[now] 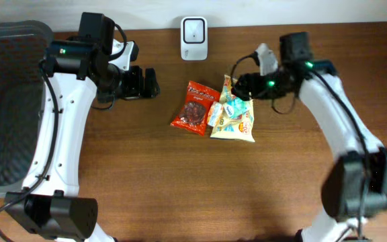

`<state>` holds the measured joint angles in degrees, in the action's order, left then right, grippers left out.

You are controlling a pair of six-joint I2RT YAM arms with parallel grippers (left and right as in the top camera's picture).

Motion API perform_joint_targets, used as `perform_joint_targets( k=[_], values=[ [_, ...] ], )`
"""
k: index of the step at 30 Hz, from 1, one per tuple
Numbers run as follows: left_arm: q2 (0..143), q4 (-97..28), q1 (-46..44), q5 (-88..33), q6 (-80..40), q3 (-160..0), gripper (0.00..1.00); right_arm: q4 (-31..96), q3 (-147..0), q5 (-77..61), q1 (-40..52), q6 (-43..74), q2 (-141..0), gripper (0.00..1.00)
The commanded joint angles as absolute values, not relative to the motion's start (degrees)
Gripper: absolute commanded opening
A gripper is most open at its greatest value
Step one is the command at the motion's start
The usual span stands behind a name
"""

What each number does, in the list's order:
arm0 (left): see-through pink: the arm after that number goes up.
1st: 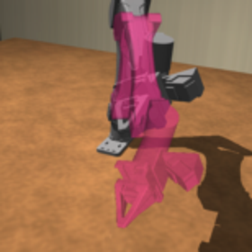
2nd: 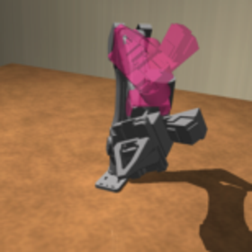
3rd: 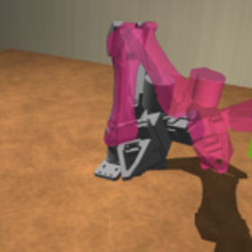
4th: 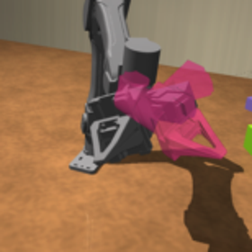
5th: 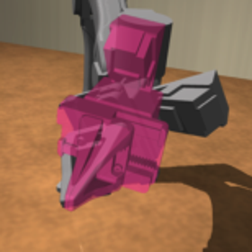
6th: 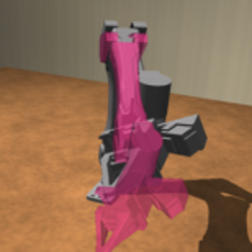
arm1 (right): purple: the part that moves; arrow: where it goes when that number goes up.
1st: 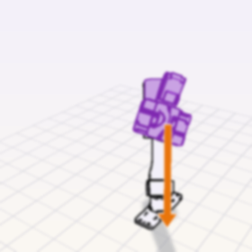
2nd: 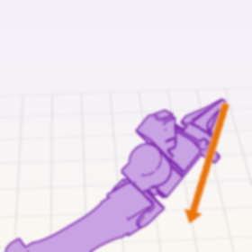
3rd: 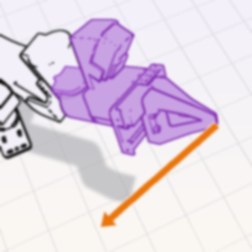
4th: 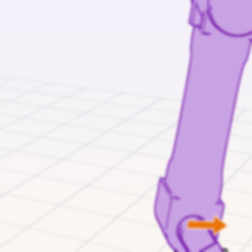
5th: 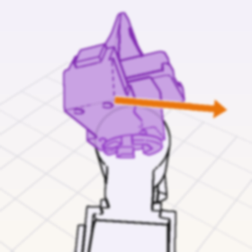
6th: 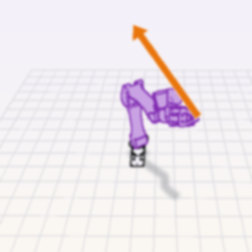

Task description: Scan the item barcode

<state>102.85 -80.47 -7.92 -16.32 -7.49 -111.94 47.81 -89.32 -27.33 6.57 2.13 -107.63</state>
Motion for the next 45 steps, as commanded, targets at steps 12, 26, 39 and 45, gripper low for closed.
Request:
perform_joint_targets(
  k=[12,26,39,45],
  values=[
    [102.3,-80.4,-7.7,-16.8,-6.5,-111.8,0.99,45.4,-92.8,-17.5,10.8,-10.1,-117.0,0.22],
    [102.3,-80.4,-7.7,-16.8,-6.6,-111.8,0.99,76.2,-97.1,-15.8,10.9,-6.8,-112.7,0.32],
    [102.3,-80.5,-7.7,-16.8,-6.5,-111.8,0.99,69.1,-96.9,-19.0,10.9,-14.9,-120.8,0.54],
    [102.3,-80.4,-7.7,-16.8,-6.5,-111.8,0.99,69.4,-94.9,-22.1,10.9,-14.7,-122.6,0.47]
  ],
)
